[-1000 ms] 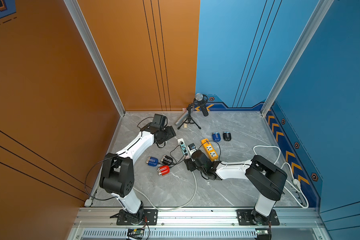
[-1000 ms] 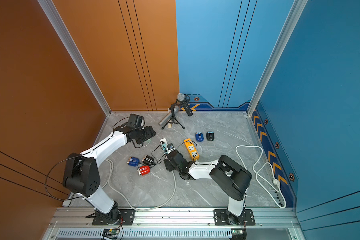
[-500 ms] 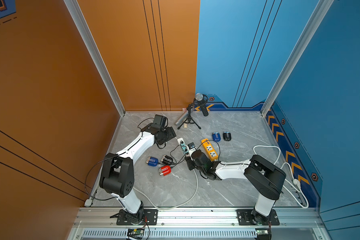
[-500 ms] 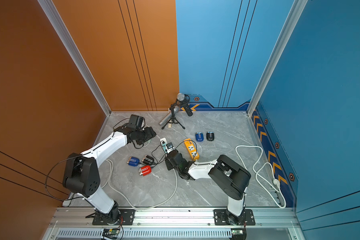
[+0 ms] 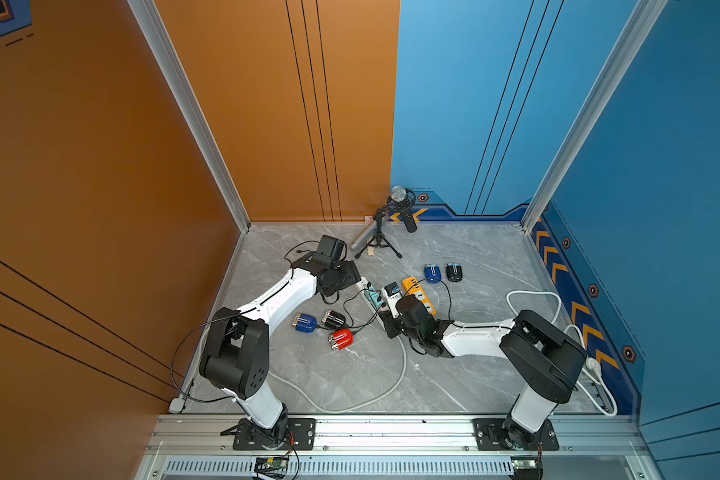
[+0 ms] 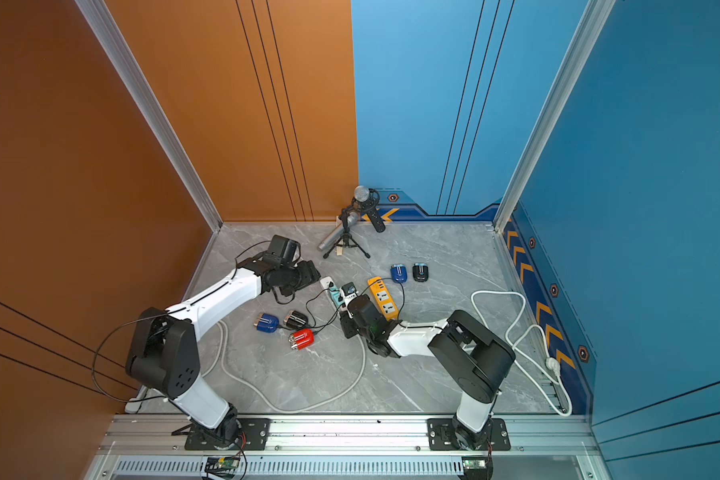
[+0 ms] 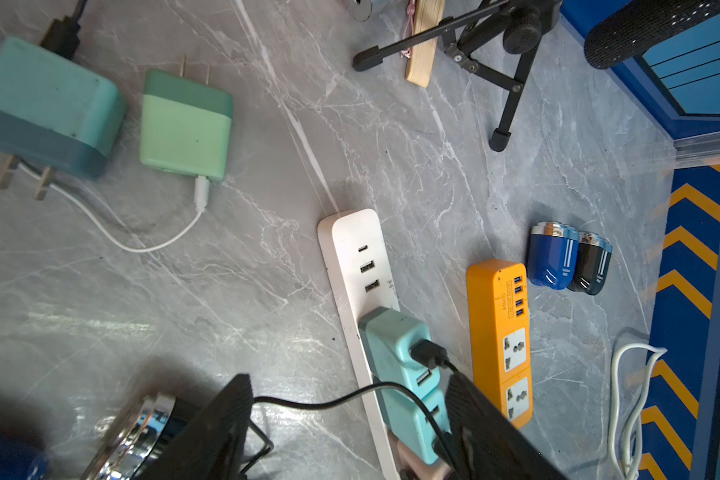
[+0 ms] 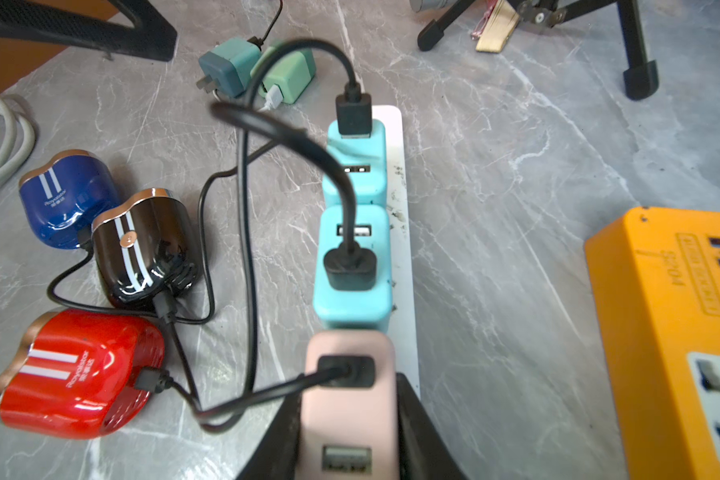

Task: Unplug the electric shaver
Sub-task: Pick up the socket from the center of the board.

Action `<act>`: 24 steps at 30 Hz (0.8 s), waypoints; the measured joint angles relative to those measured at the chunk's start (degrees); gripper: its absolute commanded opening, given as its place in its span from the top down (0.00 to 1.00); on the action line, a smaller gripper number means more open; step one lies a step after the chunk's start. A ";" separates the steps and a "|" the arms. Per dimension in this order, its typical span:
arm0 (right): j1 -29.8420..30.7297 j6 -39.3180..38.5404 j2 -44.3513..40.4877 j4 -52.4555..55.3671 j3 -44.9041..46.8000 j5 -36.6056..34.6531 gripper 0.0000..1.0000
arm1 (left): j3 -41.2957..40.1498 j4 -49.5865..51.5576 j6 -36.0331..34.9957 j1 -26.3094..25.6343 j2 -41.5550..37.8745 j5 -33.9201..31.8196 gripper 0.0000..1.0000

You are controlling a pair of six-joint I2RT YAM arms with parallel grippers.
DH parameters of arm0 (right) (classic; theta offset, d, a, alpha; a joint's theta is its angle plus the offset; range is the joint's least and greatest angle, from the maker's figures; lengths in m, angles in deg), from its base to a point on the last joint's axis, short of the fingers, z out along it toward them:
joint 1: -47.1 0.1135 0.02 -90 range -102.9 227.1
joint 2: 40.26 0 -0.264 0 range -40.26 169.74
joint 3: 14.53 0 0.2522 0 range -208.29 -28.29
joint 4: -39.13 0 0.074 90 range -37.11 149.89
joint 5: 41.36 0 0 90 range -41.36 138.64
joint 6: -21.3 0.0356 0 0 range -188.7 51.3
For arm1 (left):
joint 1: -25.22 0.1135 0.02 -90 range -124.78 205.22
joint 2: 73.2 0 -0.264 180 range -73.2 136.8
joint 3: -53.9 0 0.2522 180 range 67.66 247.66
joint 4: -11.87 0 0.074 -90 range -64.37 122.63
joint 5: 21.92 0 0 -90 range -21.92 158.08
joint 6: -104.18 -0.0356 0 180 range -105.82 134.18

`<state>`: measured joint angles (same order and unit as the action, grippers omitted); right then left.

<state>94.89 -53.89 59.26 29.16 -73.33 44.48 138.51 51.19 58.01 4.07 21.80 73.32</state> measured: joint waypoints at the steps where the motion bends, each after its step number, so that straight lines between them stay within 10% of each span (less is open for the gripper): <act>1: -0.22 -0.33 -0.07 0.17 0.00 0.59 0.66 | 0.00 -0.02 0.11 -0.07 0.28 -0.28 0.24; 24: 0.66 -2.60 -0.13 4.94 -1.86 0.52 0.65 | 8.09 -0.24 4.85 -1.42 14.43 -2.23 0.28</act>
<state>95.55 -56.49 59.13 34.10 -75.19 45.00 146.60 50.95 62.87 2.65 36.22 71.09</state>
